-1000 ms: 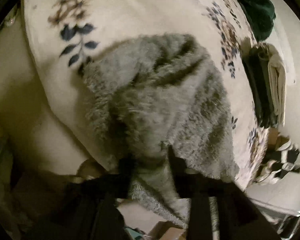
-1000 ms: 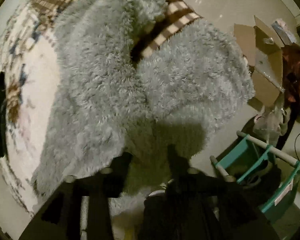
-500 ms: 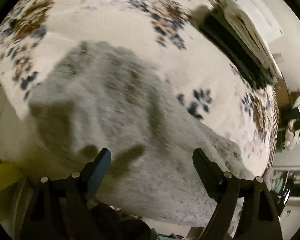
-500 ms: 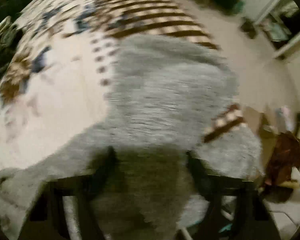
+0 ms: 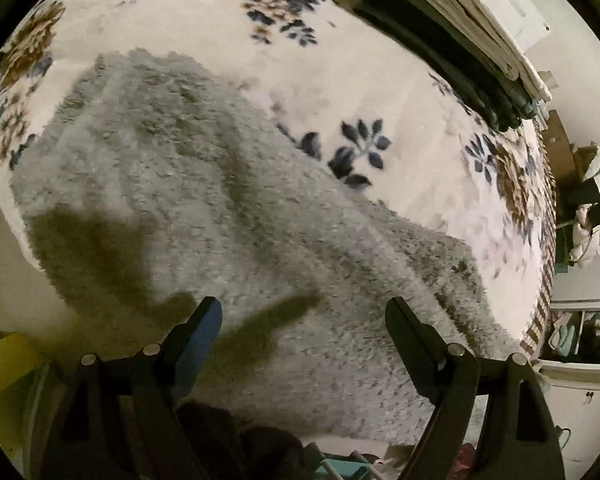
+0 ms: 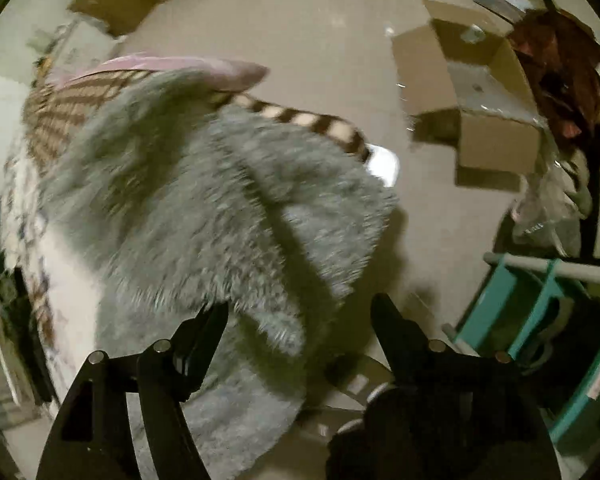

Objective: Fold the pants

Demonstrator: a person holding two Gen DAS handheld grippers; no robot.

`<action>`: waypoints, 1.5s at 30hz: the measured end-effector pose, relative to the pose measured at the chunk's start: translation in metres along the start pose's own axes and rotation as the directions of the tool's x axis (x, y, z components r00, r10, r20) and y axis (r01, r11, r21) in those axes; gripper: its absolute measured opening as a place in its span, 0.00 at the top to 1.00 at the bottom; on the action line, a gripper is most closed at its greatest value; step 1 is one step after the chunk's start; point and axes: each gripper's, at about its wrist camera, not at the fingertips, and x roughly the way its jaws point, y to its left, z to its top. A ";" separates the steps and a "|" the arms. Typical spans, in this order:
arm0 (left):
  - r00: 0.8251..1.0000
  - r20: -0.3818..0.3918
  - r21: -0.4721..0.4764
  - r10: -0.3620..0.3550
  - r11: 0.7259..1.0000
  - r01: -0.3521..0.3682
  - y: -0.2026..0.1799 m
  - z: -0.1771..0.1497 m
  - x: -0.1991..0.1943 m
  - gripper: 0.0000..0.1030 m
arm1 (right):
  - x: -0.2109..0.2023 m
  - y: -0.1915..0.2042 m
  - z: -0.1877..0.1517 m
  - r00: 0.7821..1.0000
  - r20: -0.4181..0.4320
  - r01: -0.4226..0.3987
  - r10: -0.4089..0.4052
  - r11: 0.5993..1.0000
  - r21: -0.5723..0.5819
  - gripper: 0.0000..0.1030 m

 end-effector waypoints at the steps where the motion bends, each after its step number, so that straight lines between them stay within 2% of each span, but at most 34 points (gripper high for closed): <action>1: 1.000 0.002 -0.007 0.008 1.000 -0.008 0.005 0.001 -0.001 0.19 | 0.000 0.004 -0.004 1.000 0.002 -0.014 0.014 1.000 -0.004 0.26; 4: 0.999 0.019 -0.054 0.029 0.998 -0.028 0.027 0.006 -0.006 0.19 | 0.002 0.015 -0.023 0.999 -0.032 -0.034 0.033 0.999 -0.025 0.26; 7: 0.997 0.055 -0.126 0.052 0.991 -0.045 0.054 0.014 -0.014 0.19 | 0.006 0.052 -0.056 0.996 -0.080 -0.042 0.032 0.991 -0.128 0.26; 10: 0.992 0.099 -0.173 0.077 0.983 -0.059 0.080 0.026 -0.016 0.19 | 0.002 0.095 -0.099 0.996 -0.086 -0.060 0.037 0.959 -0.277 0.26; 12: 0.994 0.088 -0.211 0.064 0.977 -0.045 0.098 0.034 -0.006 0.20 | 0.005 0.127 -0.125 0.993 -0.114 -0.082 0.042 0.925 -0.372 0.26; 14: 0.994 0.113 -0.246 0.013 0.969 0.015 0.114 0.035 -0.004 0.69 | 0.012 0.153 -0.146 0.989 -0.141 -0.095 0.036 0.896 -0.434 0.27; 15: 0.992 0.124 -0.254 0.031 0.967 0.002 0.125 0.033 -0.005 0.96 | 0.015 0.167 -0.155 0.988 -0.150 -0.096 0.030 0.884 -0.458 0.27; 17: 0.990 0.136 -0.270 0.032 0.963 0.006 0.142 0.027 -0.010 0.97 | 0.022 0.191 -0.170 0.984 -0.176 -0.108 0.021 0.859 -0.500 0.27; 19: 0.993 0.112 -0.305 0.045 0.952 -0.008 0.164 0.018 -0.013 0.96 | 0.025 0.207 -0.181 0.980 -0.199 -0.124 0.020 0.842 -0.525 0.27; 21: 0.995 0.094 -0.315 0.025 0.949 0.006 0.173 0.010 -0.018 0.94 | 0.032 0.232 -0.195 0.969 -0.245 -0.171 0.039 0.822 -0.543 0.27; 22: 0.996 0.089 -0.306 0.020 0.952 0.008 0.171 0.009 -0.021 0.93 | 0.036 0.244 -0.201 0.960 -0.276 -0.199 0.048 0.812 -0.548 0.27; 24: 0.995 0.095 -0.277 0.009 0.961 0.018 0.164 0.007 -0.028 0.93 | 0.048 0.278 -0.220 0.928 -0.367 -0.277 0.065 0.779 -0.562 0.27; 26: 0.995 0.103 -0.252 0.007 0.968 0.020 0.160 0.007 -0.031 0.93 | 0.063 0.319 -0.248 0.874 -0.479 -0.375 0.083 0.742 -0.556 0.27; 28: 0.995 0.102 -0.231 0.008 0.973 0.016 0.157 0.008 -0.029 0.93 | 0.084 0.351 -0.273 0.806 -0.587 -0.455 0.075 0.712 -0.534 0.27; 30: 0.996 0.095 -0.236 0.001 0.972 0.022 0.161 0.008 -0.024 0.93 | 0.106 0.381 -0.299 0.771 -0.635 -0.487 0.055 0.694 -0.531 0.27; 31: 0.996 0.094 -0.240 -0.003 0.971 0.025 0.161 0.009 -0.022 0.93 | 0.122 0.398 -0.316 0.750 -0.661 -0.501 0.030 0.678 -0.537 0.37; 32: 0.995 0.095 -0.240 -0.008 0.970 0.031 0.161 0.010 -0.021 0.93 | 0.133 0.408 -0.326 0.736 -0.677 -0.504 0.004 0.671 -0.544 0.63; 33: 0.996 0.094 -0.236 -0.010 0.971 0.032 0.161 0.011 -0.021 0.93 | 0.142 0.417 -0.334 0.730 -0.683 -0.498 -0.022 0.668 -0.553 0.83; 34: 0.996 0.092 -0.230 -0.009 0.973 0.030 0.161 0.011 -0.021 0.93 | 0.145 0.425 -0.337 0.747 -0.663 -0.472 -0.044 0.667 -0.576 0.93; 35: 0.996 0.092 -0.223 -0.015 0.974 0.035 0.161 0.013 -0.020 0.93 | 0.141 0.437 -0.335 0.785 -0.619 -0.449 -0.034 0.657 -0.606 0.93; 37: 0.996 0.085 -0.213 -0.023 0.976 0.041 0.162 0.013 -0.017 0.93 | 0.126 0.458 -0.325 0.828 -0.560 -0.444 0.023 0.637 -0.630 0.93; 40: 0.996 0.077 -0.206 -0.046 0.977 0.061 0.162 0.014 -0.014 0.92 | 0.120 0.475 -0.311 0.820 -0.568 -0.464 0.064 0.656 -0.596 0.93; 42: 0.996 0.070 -0.196 -0.050 0.979 0.063 0.161 0.014 -0.015 0.92 | 0.125 0.472 -0.309 0.832 -0.554 -0.436 0.029 0.652 -0.621 0.92; 43: 0.997 0.068 -0.190 -0.046 0.980 0.058 0.160 0.014 -0.016 0.88 | 0.129 0.471 -0.311 0.823 -0.568 -0.440 0.011 0.644 -0.625 0.89; 44: 0.997 0.064 -0.186 -0.045 0.981 0.056 0.158 0.014 -0.017 0.86 | 0.134 0.469 -0.313 0.805 -0.593 -0.447 -0.017 0.640 -0.625 0.81; 45: 0.997 0.061 -0.183 -0.049 0.981 0.060 0.157 0.014 -0.019 0.80 | 0.132 0.465 -0.312 0.804 -0.594 -0.447 -0.025 0.634 -0.631 0.74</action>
